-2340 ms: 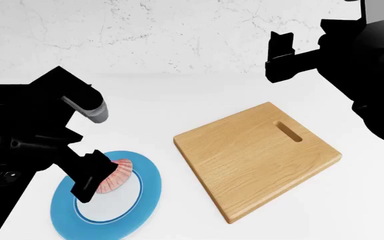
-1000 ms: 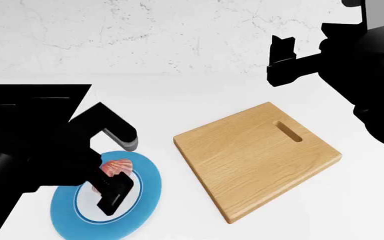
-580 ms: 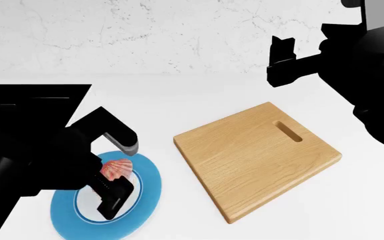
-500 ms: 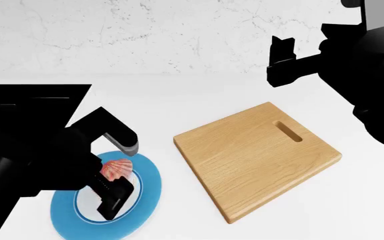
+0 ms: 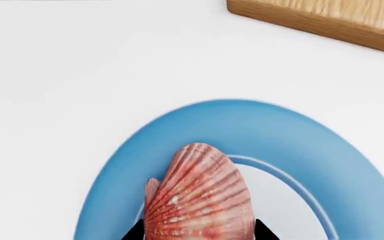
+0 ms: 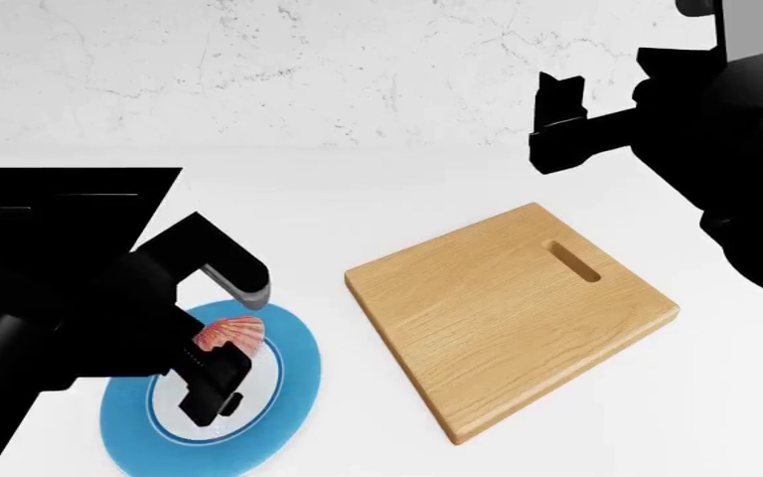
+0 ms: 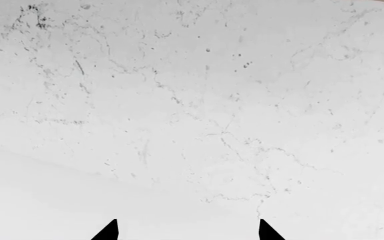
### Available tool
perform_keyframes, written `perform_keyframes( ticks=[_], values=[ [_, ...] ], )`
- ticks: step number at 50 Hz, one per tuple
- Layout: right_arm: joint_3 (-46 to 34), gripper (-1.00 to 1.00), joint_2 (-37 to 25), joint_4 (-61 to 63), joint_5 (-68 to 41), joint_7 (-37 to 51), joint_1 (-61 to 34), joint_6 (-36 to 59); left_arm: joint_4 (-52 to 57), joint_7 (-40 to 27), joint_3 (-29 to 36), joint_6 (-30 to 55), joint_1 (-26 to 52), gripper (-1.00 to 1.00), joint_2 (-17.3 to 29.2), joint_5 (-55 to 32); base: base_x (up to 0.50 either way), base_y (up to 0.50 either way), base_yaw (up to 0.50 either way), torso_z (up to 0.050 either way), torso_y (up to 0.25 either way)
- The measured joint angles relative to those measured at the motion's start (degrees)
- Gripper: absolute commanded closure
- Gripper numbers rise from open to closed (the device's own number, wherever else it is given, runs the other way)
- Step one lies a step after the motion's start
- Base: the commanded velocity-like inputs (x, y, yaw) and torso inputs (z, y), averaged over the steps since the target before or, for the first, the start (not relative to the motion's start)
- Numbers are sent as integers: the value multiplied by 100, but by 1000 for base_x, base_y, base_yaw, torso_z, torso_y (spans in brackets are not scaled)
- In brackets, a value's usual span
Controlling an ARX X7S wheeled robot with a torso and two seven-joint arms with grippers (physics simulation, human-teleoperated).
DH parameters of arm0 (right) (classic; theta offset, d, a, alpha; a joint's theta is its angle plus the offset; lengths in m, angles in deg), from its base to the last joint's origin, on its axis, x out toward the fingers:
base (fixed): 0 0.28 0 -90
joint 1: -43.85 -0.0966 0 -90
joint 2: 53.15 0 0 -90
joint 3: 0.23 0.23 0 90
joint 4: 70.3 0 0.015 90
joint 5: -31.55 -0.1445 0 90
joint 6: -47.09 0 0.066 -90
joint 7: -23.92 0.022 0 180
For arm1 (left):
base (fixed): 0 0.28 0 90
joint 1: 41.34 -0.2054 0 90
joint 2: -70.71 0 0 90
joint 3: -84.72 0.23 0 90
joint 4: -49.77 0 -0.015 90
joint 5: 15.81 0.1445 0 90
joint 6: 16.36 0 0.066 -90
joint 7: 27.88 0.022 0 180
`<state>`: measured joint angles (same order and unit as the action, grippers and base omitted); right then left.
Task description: Pick the scallop from the plate and place it on the cutting board. Then pick the condiment bottle from the cabinet and place it next to the cutting board.
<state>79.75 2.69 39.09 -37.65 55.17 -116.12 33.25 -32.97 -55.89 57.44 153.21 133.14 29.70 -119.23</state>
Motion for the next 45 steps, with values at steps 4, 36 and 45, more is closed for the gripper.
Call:
perform_keyframes(
  ticks=[4,36,45],
  values=[
    [-6,-100,-8,1,-18,11,1,-8,19,35,7,-9,3,100,10,54,0,0,0,0,0],
    [-35,-100,-128,-5,-177,122,-104,-16,-43,119,-160,265,1251,100,-353,-488,0,0,0,0,0],
    [4,-100,-229,20,-248,181,-118,2,-271,480,-159,220,1476,100,-841,-63,0,0,0,0,0]
  ],
)
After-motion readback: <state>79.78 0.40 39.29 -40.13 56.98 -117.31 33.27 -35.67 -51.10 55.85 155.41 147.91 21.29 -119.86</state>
